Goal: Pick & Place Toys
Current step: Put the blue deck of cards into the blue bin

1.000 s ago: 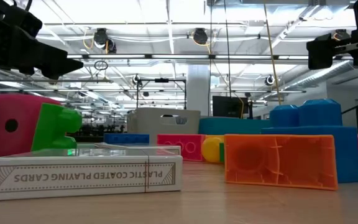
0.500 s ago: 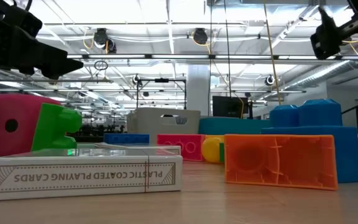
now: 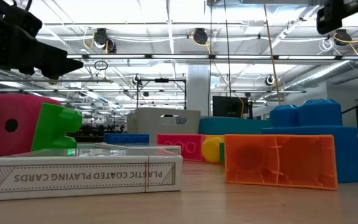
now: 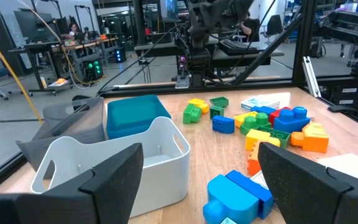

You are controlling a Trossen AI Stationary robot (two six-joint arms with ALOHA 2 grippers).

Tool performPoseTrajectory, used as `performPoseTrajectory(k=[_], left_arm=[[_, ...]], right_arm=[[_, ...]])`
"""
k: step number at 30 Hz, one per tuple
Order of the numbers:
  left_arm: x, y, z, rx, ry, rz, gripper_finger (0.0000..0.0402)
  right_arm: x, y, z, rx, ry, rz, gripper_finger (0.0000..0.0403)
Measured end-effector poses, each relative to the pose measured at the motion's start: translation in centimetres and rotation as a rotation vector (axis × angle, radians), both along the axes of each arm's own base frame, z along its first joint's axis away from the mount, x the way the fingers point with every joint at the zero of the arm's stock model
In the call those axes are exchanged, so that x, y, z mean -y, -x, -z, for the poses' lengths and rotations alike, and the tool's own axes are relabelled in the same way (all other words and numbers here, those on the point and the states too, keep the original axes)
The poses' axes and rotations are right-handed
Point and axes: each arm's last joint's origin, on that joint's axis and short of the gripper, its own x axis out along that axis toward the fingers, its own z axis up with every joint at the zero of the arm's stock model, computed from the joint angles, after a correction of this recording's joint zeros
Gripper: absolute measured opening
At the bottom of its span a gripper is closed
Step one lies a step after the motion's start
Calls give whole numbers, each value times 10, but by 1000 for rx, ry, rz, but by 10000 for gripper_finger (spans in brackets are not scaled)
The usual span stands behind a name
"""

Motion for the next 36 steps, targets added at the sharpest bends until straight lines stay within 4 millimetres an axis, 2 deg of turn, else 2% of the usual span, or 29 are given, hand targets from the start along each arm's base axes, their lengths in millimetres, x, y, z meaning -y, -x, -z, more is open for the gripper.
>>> performPoseTrajectory(k=[9, 13, 19, 23, 31, 34, 36], left_arm=[[0, 0, 0, 1, 0, 0, 324], [0, 0, 0, 1, 0, 0, 324], [0, 0, 0, 1, 0, 0, 324], [0, 0, 0, 2, 0, 0, 324], [0, 0, 0, 2, 0, 0, 324], [0, 0, 0, 2, 0, 0, 324], [0, 0, 0, 2, 0, 0, 324]], right_arm=[[0, 0, 0, -19, -36, -4, 376], [3, -1, -1, -14, -75, 85, 376], [4, -4, 1, 27, 40, 200, 376], [6, -7, 2, -1, 12, 291, 376], [-1, -16, 2, -111, -161, 160, 376], [-12, -25, 8, -215, -118, 109, 376], [-22, -36, -7, -254, -60, 83, 376]])
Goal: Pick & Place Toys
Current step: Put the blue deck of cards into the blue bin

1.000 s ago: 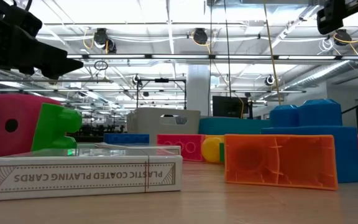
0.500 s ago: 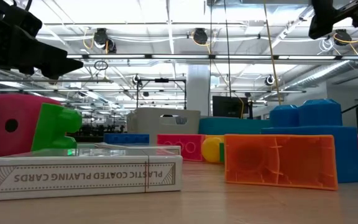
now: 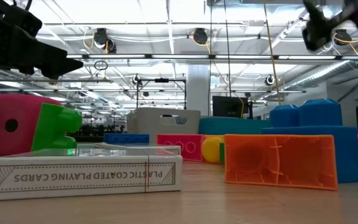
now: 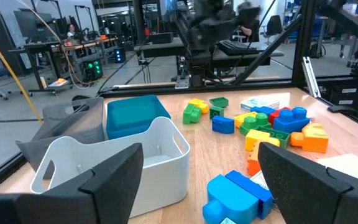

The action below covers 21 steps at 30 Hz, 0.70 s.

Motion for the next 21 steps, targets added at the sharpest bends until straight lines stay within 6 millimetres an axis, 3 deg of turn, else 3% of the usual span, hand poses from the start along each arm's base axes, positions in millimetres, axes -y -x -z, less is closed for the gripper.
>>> performPoseTrajectory(k=[3, 6, 10, 15, 21], left_arm=[[0, 0, 0, 0, 0, 1, 324], [0, 0, 0, 2, 0, -1, 324], [0, 0, 0, 4, 0, -1, 324], [0, 0, 0, 6, 0, -1, 324], [0, 0, -1, 9, 0, -1, 324]], right_arm=[[-15, -15, -28, -85, 32, -53, 376], [-31, -31, -37, -424, 63, -55, 376], [-49, -45, -41, -852, 42, 127, 376], [-73, -55, -5, -1408, -17, 244, 376], [-98, -60, 44, -1792, -18, 241, 376]])
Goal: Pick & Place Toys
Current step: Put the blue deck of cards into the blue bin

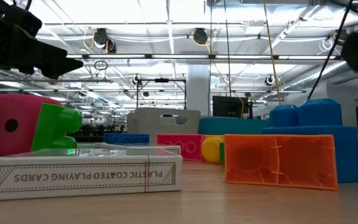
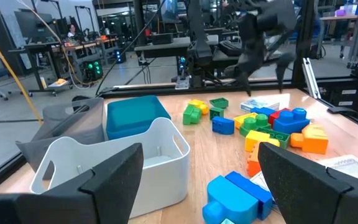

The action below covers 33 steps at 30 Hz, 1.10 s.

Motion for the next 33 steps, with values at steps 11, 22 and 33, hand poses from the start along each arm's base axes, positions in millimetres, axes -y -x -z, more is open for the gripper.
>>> performPoseTrajectory(k=[11, 22, 33], left_arm=[[0, 0, -1, 12, 0, 0, 324], [0, 0, -1, 14, 0, 0, 324], [0, 0, -1, 15, 1, 0, 324]], right_arm=[[-4, -9, 22, 123, 96, -106, 376], [25, 4, 40, 112, 422, -122, 376], [30, 13, 54, 88, 386, -82, 344]])
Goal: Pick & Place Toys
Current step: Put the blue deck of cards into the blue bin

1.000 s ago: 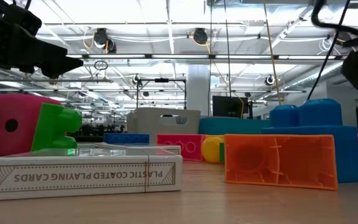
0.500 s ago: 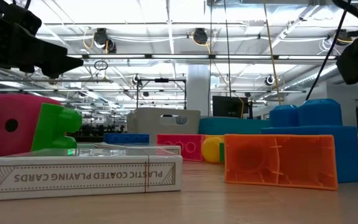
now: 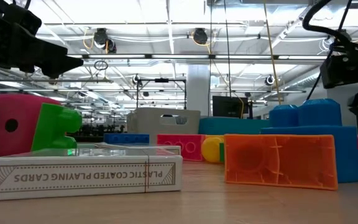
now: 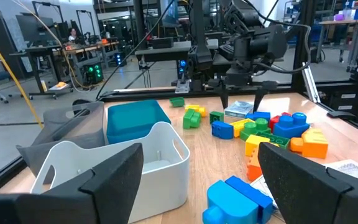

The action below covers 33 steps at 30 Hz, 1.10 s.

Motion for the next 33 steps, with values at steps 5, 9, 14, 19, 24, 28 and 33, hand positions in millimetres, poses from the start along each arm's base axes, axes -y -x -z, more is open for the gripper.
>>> performPoseTrajectory(k=[5, 9, 14, 19, 24, 28, 33], left_arm=[[0, 0, 0, 0, 0, 0, 324], [0, 0, 0, 0, 0, 0, 324], [0, 0, 0, 2, 0, 0, 324], [0, 0, 0, 1, 0, 0, 324], [0, 0, 0, -1, 0, 0, 324], [0, 0, 0, 1, 0, 0, 324], [0, 0, 0, 1, 0, 0, 324]], right_arm=[[-3, -3, -15, 40, -64, -38, 268], [0, 0, -38, 115, -126, -51, 268], [4, 0, -79, 384, -204, -82, 268], [14, 0, -119, 741, -109, -158, 272], [39, -6, -146, 968, 221, -161, 268], [62, -18, -161, 1009, 515, -244, 268], [97, -36, -170, 960, 825, -275, 276]])
